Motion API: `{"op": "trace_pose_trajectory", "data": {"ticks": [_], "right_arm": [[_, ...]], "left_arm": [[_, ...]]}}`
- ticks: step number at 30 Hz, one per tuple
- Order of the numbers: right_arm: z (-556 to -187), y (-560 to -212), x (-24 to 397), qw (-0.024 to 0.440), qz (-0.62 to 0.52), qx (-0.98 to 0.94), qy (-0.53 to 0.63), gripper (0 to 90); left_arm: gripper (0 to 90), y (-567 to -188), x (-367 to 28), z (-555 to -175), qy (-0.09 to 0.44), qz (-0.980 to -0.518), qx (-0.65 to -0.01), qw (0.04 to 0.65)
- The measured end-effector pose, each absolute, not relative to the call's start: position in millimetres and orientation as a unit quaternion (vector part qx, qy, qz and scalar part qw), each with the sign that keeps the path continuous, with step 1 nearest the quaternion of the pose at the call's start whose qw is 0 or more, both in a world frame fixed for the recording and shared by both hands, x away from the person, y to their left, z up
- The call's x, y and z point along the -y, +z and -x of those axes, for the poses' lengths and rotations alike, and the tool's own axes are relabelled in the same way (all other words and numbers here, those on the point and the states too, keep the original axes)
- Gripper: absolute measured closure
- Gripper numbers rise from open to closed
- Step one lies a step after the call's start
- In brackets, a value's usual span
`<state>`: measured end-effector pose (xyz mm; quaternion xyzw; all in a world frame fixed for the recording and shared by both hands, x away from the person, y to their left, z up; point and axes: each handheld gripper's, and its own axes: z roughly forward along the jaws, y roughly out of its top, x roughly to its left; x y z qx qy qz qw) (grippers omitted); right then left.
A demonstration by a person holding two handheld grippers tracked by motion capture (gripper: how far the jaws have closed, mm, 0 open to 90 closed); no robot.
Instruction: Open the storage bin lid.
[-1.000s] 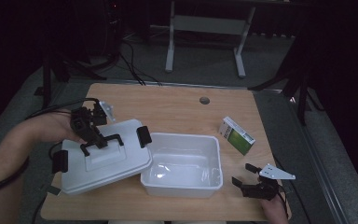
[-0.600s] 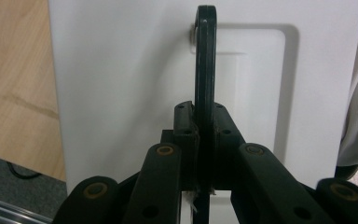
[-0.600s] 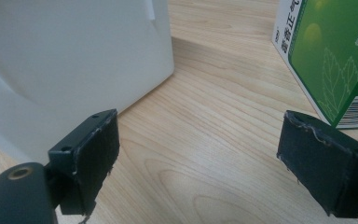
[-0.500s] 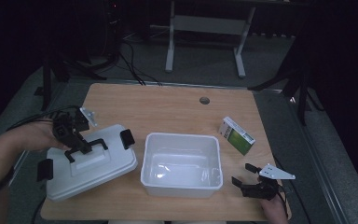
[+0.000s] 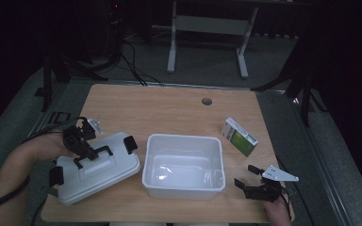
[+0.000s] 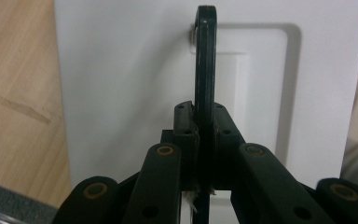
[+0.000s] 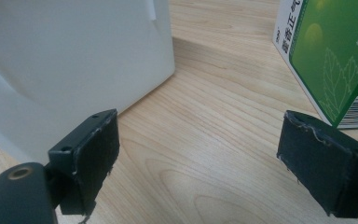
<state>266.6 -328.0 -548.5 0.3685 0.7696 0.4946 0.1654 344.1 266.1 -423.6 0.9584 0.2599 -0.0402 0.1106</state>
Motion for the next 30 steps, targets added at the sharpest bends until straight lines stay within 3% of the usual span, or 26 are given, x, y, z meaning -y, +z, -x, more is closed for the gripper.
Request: {"op": "trace_pose_trajectory", "data": {"ticks": [21, 30], "right_arm": [[-267, -549, 328, 0.164, -0.367, -0.771, 0.495, 12.2], [-267, -547, 328, 0.164, -0.368, -0.771, 0.494, 12.2]], "left_arm": [[84.2, -482, -249, -360, -0.065, -0.958, -0.263, 0.09], [82.6, -483, -252, -364, -0.058, -0.954, -0.276, 0.101]]}}
